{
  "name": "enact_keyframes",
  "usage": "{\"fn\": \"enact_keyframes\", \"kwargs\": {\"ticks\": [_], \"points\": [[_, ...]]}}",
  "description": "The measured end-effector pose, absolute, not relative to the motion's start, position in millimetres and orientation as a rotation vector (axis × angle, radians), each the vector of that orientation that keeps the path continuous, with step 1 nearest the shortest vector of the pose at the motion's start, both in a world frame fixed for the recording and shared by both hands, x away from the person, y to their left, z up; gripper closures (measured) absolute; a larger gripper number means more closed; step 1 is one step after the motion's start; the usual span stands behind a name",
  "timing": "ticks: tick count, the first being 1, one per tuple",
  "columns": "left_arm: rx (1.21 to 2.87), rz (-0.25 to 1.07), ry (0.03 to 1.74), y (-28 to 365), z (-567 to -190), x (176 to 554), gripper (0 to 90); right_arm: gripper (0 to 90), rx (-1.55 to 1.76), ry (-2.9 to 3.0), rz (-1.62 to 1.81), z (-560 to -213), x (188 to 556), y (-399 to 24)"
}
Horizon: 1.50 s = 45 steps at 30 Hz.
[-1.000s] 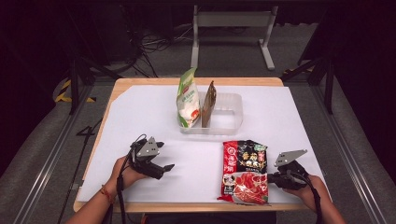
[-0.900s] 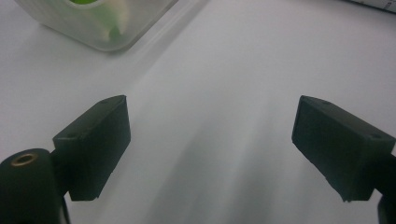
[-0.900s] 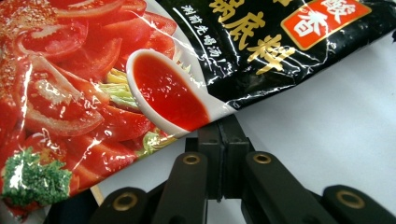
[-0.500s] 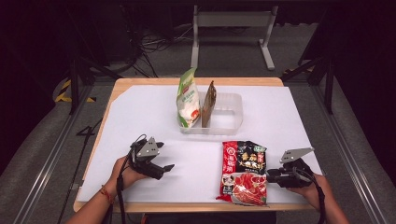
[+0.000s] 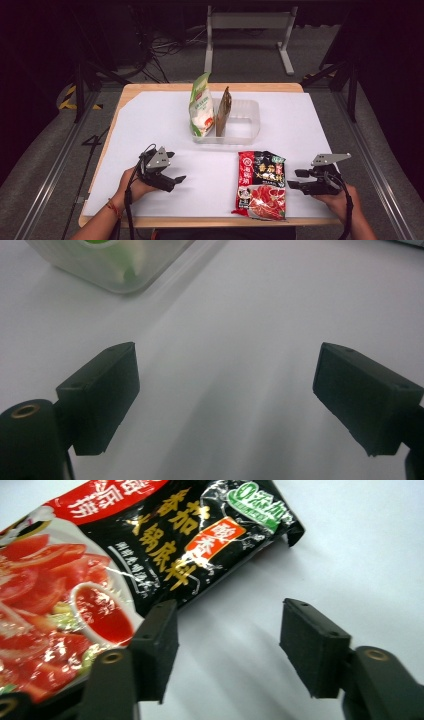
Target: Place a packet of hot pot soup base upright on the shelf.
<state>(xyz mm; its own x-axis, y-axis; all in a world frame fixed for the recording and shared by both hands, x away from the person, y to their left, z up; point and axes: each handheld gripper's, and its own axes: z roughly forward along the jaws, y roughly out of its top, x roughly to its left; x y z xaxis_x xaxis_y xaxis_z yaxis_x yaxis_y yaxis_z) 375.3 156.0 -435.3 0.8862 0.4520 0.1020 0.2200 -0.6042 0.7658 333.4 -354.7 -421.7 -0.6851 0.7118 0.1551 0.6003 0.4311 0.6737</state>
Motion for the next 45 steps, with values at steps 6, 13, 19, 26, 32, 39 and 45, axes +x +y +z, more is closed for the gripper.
{"fn": "enact_keyframes", "kwargs": {"ticks": [6, 13, 19, 26, 32, 39, 45], "points": [[2.235, 0.371, 0.480, 157, -435, 375, 12.1, 35.3, 1.148, 2.502, 1.084, -421, 338, -350], [2.245, 0.370, 0.478, 155, -436, 375, 12.1, 30.6, 1.196, 2.490, 1.141, -424, 353, -344], [2.246, 0.374, 0.477, 156, -436, 375, 12.1, 27.8, 1.258, 2.480, 1.158, -425, 375, -336], [2.239, 0.373, 0.477, 157, -436, 375, 12.2, 27.9, 1.376, 2.457, 1.179, -425, 400, -336], [2.243, 0.373, 0.479, 158, -436, 374, 12.2, 27.3, 1.473, 2.446, 1.176, -430, 411, -342], [2.246, 0.371, 0.475, 156, -436, 374, 12.1, 30.7, 1.495, 2.461, 1.341, -436, 407, -346], [2.254, 0.371, 0.474, 155, -437, 374, 12.0, 30.0, 1.438, 2.508, 1.342, -437, 411, -330]]}}
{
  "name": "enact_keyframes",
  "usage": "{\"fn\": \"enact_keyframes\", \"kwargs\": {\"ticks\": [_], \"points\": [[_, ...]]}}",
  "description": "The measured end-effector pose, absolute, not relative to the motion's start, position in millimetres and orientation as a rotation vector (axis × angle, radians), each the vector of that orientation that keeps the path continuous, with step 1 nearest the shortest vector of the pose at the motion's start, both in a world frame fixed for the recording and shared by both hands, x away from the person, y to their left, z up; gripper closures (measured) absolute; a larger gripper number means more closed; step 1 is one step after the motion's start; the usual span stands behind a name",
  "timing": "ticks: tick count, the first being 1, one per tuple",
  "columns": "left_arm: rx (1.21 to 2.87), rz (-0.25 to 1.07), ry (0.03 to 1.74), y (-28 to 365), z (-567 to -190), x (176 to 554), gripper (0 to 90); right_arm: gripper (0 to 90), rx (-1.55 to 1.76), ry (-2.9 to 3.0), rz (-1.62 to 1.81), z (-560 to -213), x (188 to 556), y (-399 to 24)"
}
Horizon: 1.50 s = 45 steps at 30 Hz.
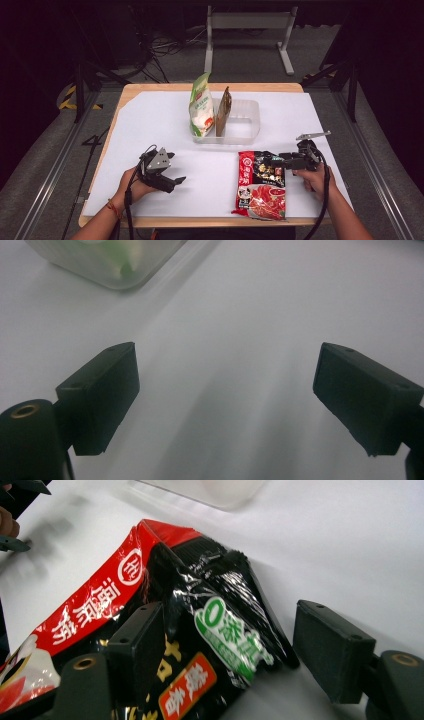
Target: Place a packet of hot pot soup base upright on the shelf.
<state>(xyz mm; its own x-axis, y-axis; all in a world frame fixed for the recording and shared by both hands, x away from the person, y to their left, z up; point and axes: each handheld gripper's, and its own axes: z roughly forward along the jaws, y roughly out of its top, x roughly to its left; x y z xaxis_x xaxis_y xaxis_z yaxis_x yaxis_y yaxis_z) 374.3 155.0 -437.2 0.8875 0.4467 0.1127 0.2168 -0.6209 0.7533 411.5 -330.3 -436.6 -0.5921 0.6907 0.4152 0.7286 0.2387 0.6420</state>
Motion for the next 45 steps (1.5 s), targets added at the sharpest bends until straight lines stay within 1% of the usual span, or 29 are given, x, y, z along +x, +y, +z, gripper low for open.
{"fn": "enact_keyframes", "kwargs": {"ticks": [3, 5, 8, 10, 12, 15, 22, 28, 31, 38, 45], "points": [[2.255, 0.372, 0.473, 155, -437, 374, 12.0, 31.3, -1.394, -2.431, -1.320, -438, 416, -326], [2.255, 0.373, 0.472, 155, -437, 374, 12.0, 34.8, -1.386, -2.409, -1.321, -438, 419, -323], [2.259, 0.374, 0.469, 156, -437, 374, 12.0, 34.7, -1.359, -2.433, -1.299, -437, 421, -314], [2.262, 0.373, 0.467, 156, -437, 374, 12.0, 36.9, -1.345, -2.436, -1.300, -438, 423, -310], [2.262, 0.370, 0.468, 155, -438, 374, 12.0, 43.5, -1.358, -2.437, -1.310, -439, 424, -309], [2.269, 0.370, 0.466, 155, -438, 374, 12.0, 50.3, -1.388, -2.427, -1.308, -440, 426, -310], [2.275, 0.375, 0.462, 154, -438, 374, 12.0, 71.9, -1.323, -2.405, -1.357, -438, 424, -314], [2.273, 0.376, 0.470, 155, -438, 374, 12.0, 84.3, -1.246, -2.405, -1.445, -429, 414, -320], [2.279, 0.386, 0.463, 155, -438, 374, 12.1, 87.2, -1.208, -2.442, -1.486, -420, 406, -320], [2.262, 0.396, 0.471, 157, -437, 374, 12.1, 88.2, -1.117, -2.511, -1.567, -402, 393, -317], [2.248, 0.394, 0.476, 159, -435, 375, 12.7, 88.3, -1.096, -2.534, -1.610, -387, 383, -312]]}}
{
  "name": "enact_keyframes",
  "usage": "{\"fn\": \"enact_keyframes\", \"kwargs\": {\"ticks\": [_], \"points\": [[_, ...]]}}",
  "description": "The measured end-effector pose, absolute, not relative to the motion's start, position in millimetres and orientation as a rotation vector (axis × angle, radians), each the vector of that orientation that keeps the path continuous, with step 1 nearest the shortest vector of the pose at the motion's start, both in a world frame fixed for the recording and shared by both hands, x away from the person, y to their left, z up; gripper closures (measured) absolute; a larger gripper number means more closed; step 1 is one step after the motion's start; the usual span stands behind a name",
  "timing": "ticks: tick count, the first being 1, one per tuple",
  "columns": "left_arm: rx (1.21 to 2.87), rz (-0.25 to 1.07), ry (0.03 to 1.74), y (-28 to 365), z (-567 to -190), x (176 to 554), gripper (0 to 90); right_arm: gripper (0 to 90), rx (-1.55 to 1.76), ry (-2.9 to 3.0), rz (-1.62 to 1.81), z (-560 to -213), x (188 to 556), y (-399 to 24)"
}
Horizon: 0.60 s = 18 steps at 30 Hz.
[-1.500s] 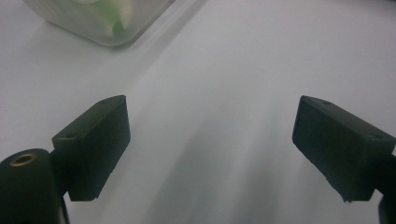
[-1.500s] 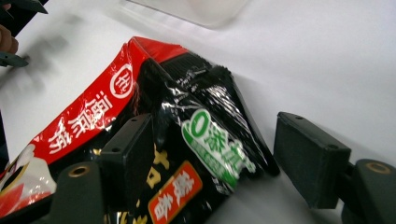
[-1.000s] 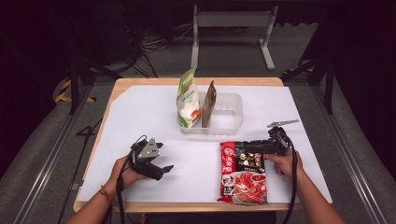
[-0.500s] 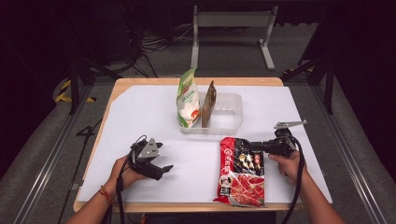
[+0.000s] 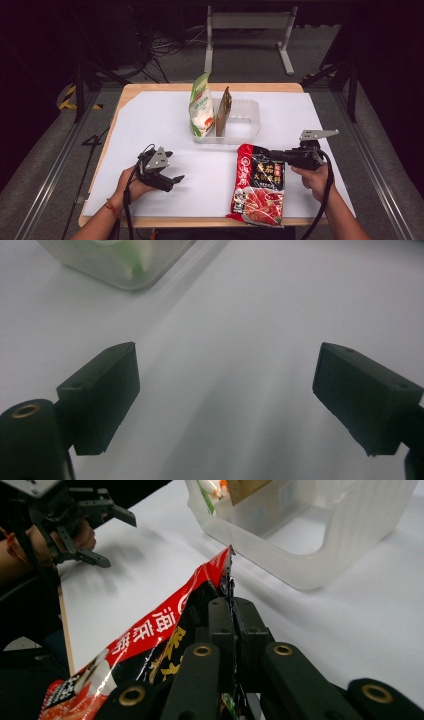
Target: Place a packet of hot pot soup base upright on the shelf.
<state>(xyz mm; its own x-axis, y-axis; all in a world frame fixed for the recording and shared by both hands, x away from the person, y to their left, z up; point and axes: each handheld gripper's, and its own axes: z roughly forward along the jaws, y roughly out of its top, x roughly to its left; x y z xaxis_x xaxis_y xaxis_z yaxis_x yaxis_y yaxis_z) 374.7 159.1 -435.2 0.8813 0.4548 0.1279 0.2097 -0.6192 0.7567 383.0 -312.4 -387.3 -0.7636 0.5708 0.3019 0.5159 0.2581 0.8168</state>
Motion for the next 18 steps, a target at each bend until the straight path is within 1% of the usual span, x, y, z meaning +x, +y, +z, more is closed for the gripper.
{"fn": "enact_keyframes", "kwargs": {"ticks": [7, 18], "points": [[2.251, 0.405, 0.477, 161, -435, 375, 12.6, 88.6, 1.046, 2.425, 1.578, -374, 377, -309], [2.247, 0.410, 0.468, 162, -433, 375, 12.6, 89.1, 0.966, 2.376, 1.590, -344, 362, -304]]}}
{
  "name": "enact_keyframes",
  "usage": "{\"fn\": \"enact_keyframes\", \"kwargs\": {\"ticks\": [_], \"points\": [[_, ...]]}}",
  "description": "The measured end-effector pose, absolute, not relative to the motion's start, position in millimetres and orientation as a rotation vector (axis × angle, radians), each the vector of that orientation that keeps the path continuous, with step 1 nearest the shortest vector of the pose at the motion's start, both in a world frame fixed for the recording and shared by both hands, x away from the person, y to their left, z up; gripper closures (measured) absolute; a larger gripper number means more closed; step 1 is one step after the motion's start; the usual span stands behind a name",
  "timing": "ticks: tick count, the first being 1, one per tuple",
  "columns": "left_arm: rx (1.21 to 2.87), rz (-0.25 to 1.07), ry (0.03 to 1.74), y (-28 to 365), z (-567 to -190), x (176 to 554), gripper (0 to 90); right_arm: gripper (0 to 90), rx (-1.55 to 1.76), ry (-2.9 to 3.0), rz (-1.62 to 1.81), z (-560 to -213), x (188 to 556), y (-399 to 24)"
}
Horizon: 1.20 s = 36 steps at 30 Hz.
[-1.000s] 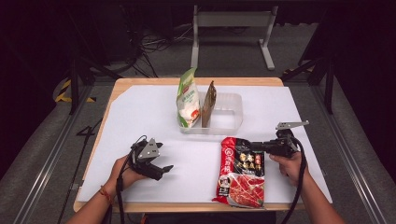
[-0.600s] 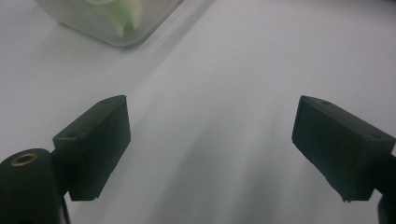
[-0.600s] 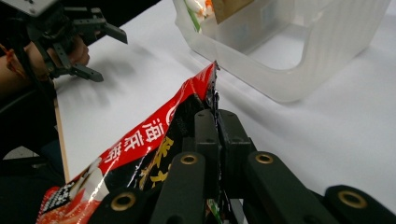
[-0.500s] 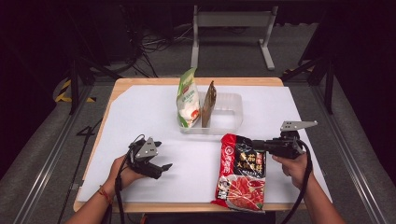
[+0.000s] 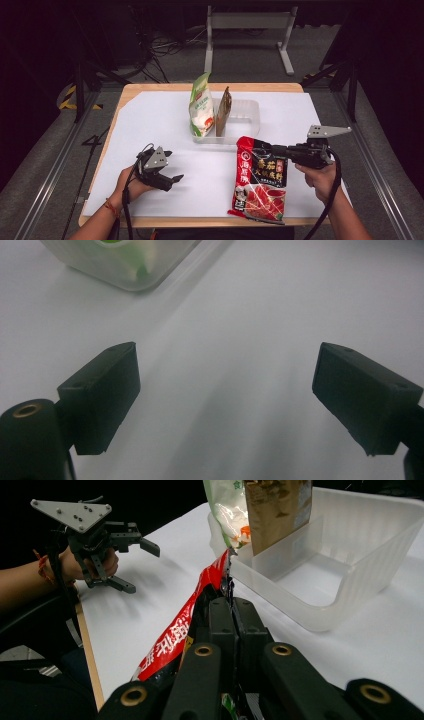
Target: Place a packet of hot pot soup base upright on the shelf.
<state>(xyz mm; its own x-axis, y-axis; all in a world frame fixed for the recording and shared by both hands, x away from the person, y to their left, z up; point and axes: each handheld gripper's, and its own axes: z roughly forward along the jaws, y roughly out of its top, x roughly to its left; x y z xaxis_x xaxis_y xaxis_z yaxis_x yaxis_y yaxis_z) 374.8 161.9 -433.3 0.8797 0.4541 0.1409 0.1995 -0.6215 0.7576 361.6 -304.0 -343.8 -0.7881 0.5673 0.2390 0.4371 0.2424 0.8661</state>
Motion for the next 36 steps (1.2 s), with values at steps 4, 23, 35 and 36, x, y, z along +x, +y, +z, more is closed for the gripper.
{"fn": "enact_keyframes", "kwargs": {"ticks": [4, 23, 35, 36], "points": [[2.241, 0.416, 0.475, 162, -432, 374, 12.5, 89.0, 0.916, 2.363, 1.586, -332, 354, -300], [2.243, 0.406, 0.479, 163, -433, 374, 12.2, 89.0, 0.885, 2.239, 1.532, -310, 348, -295], [2.246, 0.410, 0.485, 163, -434, 374, 12.2, 89.1, 0.834, 2.174, 1.500, -297, 345, -288], [2.246, 0.410, 0.485, 163, -434, 374, 12.2, 89.1, 0.835, 2.167, 1.501, -297, 346, -288]]}}
